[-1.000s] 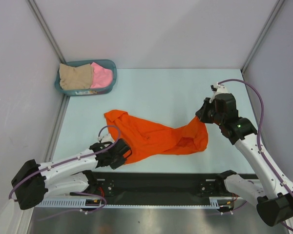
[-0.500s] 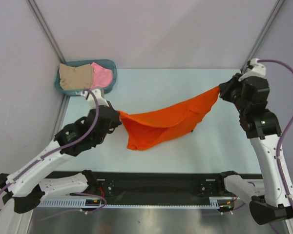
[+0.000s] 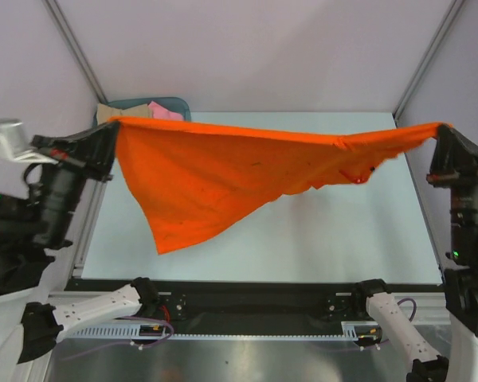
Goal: Fold and stack the t-shirts
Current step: Flatten the tshirt out
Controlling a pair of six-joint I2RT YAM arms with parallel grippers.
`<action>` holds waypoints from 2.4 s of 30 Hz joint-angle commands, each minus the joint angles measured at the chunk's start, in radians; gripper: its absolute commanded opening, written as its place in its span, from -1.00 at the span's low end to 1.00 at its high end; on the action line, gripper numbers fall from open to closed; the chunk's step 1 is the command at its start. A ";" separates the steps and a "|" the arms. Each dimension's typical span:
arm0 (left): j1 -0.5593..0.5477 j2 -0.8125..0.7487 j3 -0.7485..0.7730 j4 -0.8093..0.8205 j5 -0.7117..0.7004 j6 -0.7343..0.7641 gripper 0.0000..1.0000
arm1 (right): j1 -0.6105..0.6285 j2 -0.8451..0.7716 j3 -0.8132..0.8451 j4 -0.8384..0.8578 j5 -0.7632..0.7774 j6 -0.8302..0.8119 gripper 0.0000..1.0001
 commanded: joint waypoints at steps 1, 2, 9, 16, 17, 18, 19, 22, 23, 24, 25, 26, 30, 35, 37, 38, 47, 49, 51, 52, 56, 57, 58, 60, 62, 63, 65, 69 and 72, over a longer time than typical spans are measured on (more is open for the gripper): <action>-0.005 -0.067 0.028 0.102 0.112 0.128 -0.99 | -0.002 -0.088 0.013 0.103 -0.022 -0.079 -1.00; -0.004 -0.080 0.023 0.114 0.112 0.131 -0.99 | -0.002 -0.104 0.011 0.107 -0.023 -0.084 -1.00; -0.004 -0.078 -0.055 0.208 0.086 0.140 -0.99 | -0.002 -0.090 -0.010 0.189 -0.069 -0.063 -1.00; 0.001 0.138 -0.018 0.249 -0.127 0.231 -0.99 | -0.001 0.037 -0.047 0.301 -0.109 -0.109 -1.00; 0.002 0.162 -0.014 0.287 -0.129 0.245 -1.00 | -0.002 0.048 -0.044 0.305 -0.108 -0.109 -1.00; 0.002 0.170 -0.014 0.313 -0.117 0.274 -0.99 | -0.002 0.063 -0.049 0.311 -0.109 -0.107 -1.00; 0.005 0.179 -0.015 0.339 -0.109 0.283 -0.99 | -0.002 0.066 -0.055 0.340 -0.124 -0.100 -1.00; 0.005 0.199 -0.020 0.425 -0.076 0.325 -0.99 | -0.002 0.077 -0.059 0.364 -0.152 -0.075 -1.00; 0.005 0.204 -0.017 0.445 -0.074 0.332 -0.99 | -0.002 0.076 -0.061 0.364 -0.158 -0.072 -1.00; 0.004 0.207 -0.012 0.448 -0.069 0.344 -0.99 | -0.002 0.074 -0.059 0.361 -0.166 -0.072 -1.00; 0.005 0.206 -0.009 0.450 -0.062 0.352 -0.99 | -0.002 0.066 -0.056 0.358 -0.171 -0.072 -1.00; 0.005 0.199 -0.009 0.448 -0.060 0.355 -0.99 | -0.001 0.062 -0.056 0.354 -0.174 -0.079 -1.00; 0.005 0.147 -0.002 0.481 -0.058 0.368 -0.99 | -0.002 0.022 -0.052 0.354 -0.177 -0.089 -1.00; 0.005 0.061 0.020 0.409 -0.004 0.283 -0.99 | -0.001 -0.033 -0.027 0.357 -0.223 -0.081 -1.00; 0.005 0.035 0.026 0.396 0.023 0.246 -0.99 | -0.002 -0.052 -0.022 0.361 -0.249 -0.072 -1.00; 0.005 0.017 0.043 0.377 0.050 0.228 -0.99 | -0.002 -0.072 -0.021 0.365 -0.261 -0.070 -1.00; 0.005 -0.038 0.111 0.300 0.181 0.159 -0.99 | -0.002 -0.158 0.017 0.379 -0.375 -0.014 -1.00; 0.004 -0.032 0.114 0.301 0.176 0.157 -0.99 | -0.002 -0.158 0.025 0.377 -0.365 -0.006 -1.00; 0.005 -0.022 0.104 0.304 0.166 0.157 -0.99 | -0.002 -0.150 0.027 0.412 -0.361 -0.006 -1.00; 0.005 -0.003 0.098 0.309 0.161 0.154 -0.99 | -0.002 -0.145 0.016 0.416 -0.355 -0.006 -1.00; 0.005 0.063 0.019 0.348 0.002 0.205 -0.99 | -0.002 -0.070 -0.021 0.391 -0.304 0.002 -1.00; 0.005 0.075 -0.048 0.371 -0.043 0.219 -0.99 | -0.004 -0.057 -0.044 0.391 -0.292 0.000 -1.00; 0.007 0.113 -0.084 0.414 -0.096 0.235 -0.99 | -0.002 -0.046 -0.073 0.393 -0.284 0.002 -1.00; 0.052 0.161 -0.156 0.416 -0.180 0.225 -0.99 | -0.002 -0.012 -0.179 0.416 -0.246 0.006 -1.00; 0.118 0.239 -0.188 0.346 -0.146 0.109 -0.99 | -0.002 0.011 -0.281 0.443 -0.218 0.006 -1.00; 0.193 0.267 -0.248 0.338 -0.131 0.067 -0.99 | -0.002 0.040 -0.317 0.460 -0.195 0.005 -1.00; 0.261 0.342 -0.308 0.344 -0.100 -0.041 -0.99 | -0.002 0.077 -0.390 0.533 -0.165 0.000 -1.00; 0.407 0.507 -0.455 0.439 -0.029 -0.134 -0.99 | -0.002 0.265 -0.573 0.698 -0.067 -0.017 -1.00; 0.474 0.718 -0.437 0.507 0.012 -0.149 -0.99 | -0.009 0.408 -0.617 0.835 -0.028 -0.036 -1.00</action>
